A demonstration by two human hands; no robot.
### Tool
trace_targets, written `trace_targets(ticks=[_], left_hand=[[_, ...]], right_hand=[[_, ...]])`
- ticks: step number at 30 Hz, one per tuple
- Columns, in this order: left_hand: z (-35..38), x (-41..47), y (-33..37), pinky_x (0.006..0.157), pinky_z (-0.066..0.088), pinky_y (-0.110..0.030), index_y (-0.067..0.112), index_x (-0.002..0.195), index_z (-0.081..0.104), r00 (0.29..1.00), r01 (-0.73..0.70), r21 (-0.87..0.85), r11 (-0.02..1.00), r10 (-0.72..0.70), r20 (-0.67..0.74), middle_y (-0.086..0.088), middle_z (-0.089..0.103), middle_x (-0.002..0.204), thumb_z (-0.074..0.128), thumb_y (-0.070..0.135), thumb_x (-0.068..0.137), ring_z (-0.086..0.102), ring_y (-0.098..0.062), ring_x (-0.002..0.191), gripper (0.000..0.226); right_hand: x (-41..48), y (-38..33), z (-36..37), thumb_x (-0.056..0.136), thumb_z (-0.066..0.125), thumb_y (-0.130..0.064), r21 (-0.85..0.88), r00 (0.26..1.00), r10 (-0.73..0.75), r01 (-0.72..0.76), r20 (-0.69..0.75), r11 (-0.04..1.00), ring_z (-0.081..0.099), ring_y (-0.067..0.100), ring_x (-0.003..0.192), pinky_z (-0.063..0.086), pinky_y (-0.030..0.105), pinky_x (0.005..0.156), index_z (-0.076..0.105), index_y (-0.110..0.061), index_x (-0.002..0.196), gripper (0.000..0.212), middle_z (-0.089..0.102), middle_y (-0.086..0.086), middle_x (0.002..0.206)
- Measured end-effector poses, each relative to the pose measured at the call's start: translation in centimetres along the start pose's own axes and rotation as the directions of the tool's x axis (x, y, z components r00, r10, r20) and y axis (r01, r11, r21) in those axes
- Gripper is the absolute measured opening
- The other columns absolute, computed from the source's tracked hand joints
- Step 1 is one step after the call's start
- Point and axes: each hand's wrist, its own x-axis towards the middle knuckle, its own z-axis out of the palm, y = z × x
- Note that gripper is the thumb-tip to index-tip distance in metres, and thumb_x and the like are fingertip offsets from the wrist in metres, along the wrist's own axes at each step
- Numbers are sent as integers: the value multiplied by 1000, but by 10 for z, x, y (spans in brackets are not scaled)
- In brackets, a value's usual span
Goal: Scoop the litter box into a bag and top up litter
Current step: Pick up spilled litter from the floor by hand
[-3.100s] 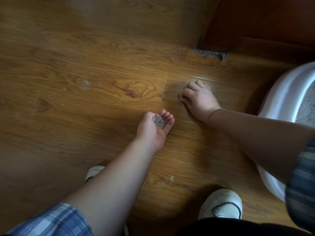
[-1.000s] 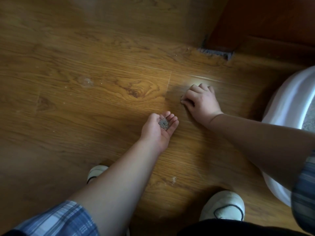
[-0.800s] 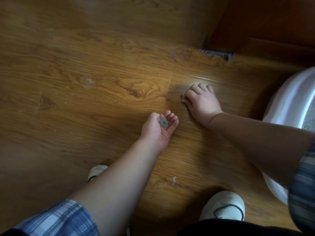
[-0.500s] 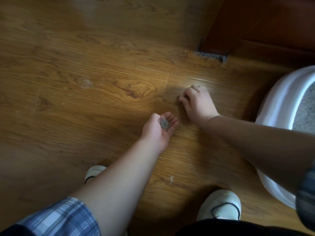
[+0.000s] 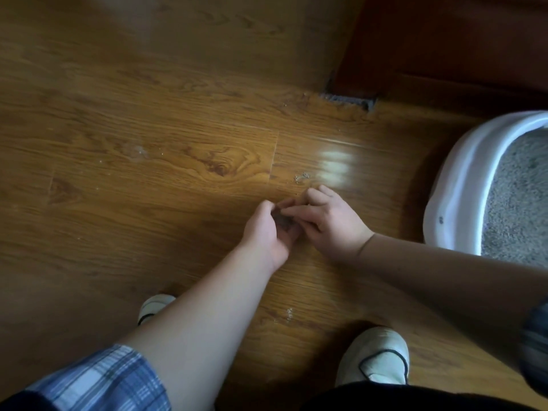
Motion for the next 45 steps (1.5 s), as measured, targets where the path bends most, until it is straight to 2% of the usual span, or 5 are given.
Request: trace_targets(ticks=[4, 12, 26, 34, 45], left_hand=[[1, 3, 10, 72, 61, -37, 2, 91, 61, 1000, -16, -28, 999, 17, 1, -18, 69, 87, 38, 15, 98, 69, -28, 83, 27], [-9, 6, 18, 75, 59, -33, 1, 89, 64, 998, -48, 5, 999, 48, -50, -13, 65, 85, 39, 11, 95, 67, -24, 79, 28], [-13, 5, 19, 76, 59, -34, 1, 91, 64, 998, -50, -29, 998, 48, -48, -12, 66, 84, 38, 15, 97, 66, -24, 80, 30], [-15, 6, 21, 71, 60, -33, 1, 91, 65, 997, -55, -30, 998, 53, -58, -13, 67, 84, 39, 13, 96, 68, -24, 78, 29], [-18, 3, 20, 74, 60, -31, 3, 85, 63, 994, -52, -24, 998, 50, -95, -10, 65, 77, 38, 15, 97, 66, -22, 74, 31]], right_hand=[[1, 8, -9, 84, 59, 3, -9, 999, -25, 25, -33, 1000, 54, 30, 87, 49, 43, 83, 69, -15, 126, 46, 61, 6, 107], [2, 38, -13, 102, 39, -39, -464, 936, 339, -257, 99, 848, 14, 27, 151, 17, 50, 120, 28, -17, 156, 59, 24, 3, 163], [9, 36, 3, 103, 24, -52, -509, 915, 342, -194, 215, 839, -3, 27, 154, 2, 57, 122, 11, -27, 160, 64, 6, 1, 168], [14, 52, -3, 97, 59, -35, -191, 956, 293, -283, 28, 940, 21, 27, 151, 18, 51, 122, 49, -23, 147, 52, 38, 4, 158], [50, 64, -5, 83, 76, -34, -181, 978, 208, -208, -22, 961, 50, 30, 108, 39, 49, 98, 73, -25, 106, 25, 60, 1, 116]])
